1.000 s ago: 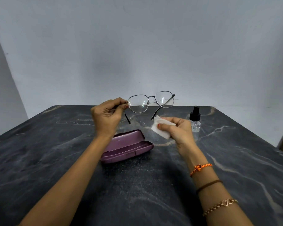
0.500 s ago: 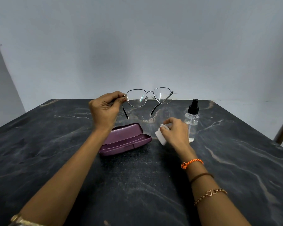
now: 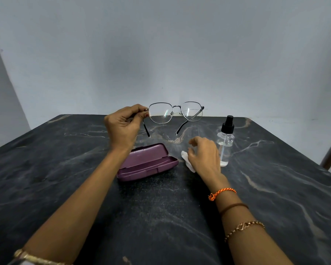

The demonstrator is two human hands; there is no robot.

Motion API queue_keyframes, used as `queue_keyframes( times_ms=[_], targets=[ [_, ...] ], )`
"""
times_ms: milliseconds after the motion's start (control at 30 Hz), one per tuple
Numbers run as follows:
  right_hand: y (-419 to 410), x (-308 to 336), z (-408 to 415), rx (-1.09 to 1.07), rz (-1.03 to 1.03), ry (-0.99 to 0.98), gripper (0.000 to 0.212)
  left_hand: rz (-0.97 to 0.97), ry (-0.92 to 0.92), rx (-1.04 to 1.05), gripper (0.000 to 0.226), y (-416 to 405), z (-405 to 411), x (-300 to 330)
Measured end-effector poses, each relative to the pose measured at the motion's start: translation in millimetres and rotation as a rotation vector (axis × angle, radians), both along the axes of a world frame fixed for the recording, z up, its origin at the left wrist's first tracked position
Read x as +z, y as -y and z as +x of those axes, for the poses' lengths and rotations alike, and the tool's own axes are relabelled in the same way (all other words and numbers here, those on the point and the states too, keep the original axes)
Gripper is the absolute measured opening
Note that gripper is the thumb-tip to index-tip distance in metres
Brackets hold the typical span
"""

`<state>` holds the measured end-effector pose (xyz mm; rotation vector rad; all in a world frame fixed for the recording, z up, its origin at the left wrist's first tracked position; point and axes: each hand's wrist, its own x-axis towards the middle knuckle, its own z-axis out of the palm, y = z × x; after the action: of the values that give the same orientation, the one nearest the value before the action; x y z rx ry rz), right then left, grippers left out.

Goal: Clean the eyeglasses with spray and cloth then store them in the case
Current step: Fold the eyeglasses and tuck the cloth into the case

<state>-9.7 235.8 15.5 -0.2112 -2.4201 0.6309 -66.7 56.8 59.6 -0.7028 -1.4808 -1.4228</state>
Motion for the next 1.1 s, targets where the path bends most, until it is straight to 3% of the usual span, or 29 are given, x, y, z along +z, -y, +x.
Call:
queue_keyframes(
  times_ms=[133, 233, 400, 467, 867, 1100],
  targets=[
    [10, 12, 4, 0.036, -0.152, -0.292, 0.022, -0.023, -0.022, 0.007, 0.027, 0, 1, 0],
    [16, 24, 9, 0.037, -0.301, -0.389, 0.024, -0.034, -0.032, -0.003, 0.027, 0, 1, 1],
    [20, 36, 12, 0.182, -0.985, -0.396, 0.019, -0.044, -0.043, -0.024, 0.027, -3, 4, 1],
    [17, 39, 12, 0.214, -1.115, -0.406, 0.020, -0.069, -0.049, -0.029, 0.026, -4, 6, 1],
    [13, 46, 10, 0.342, -1.377, -0.489, 0.024, -0.194, -0.097, 0.004, 0.017, -5, 11, 1],
    [7, 50, 13, 0.389, -1.575, -0.408, 0.028, -0.244, -0.118, 0.015, 0.012, -2, 12, 2]
  ],
)
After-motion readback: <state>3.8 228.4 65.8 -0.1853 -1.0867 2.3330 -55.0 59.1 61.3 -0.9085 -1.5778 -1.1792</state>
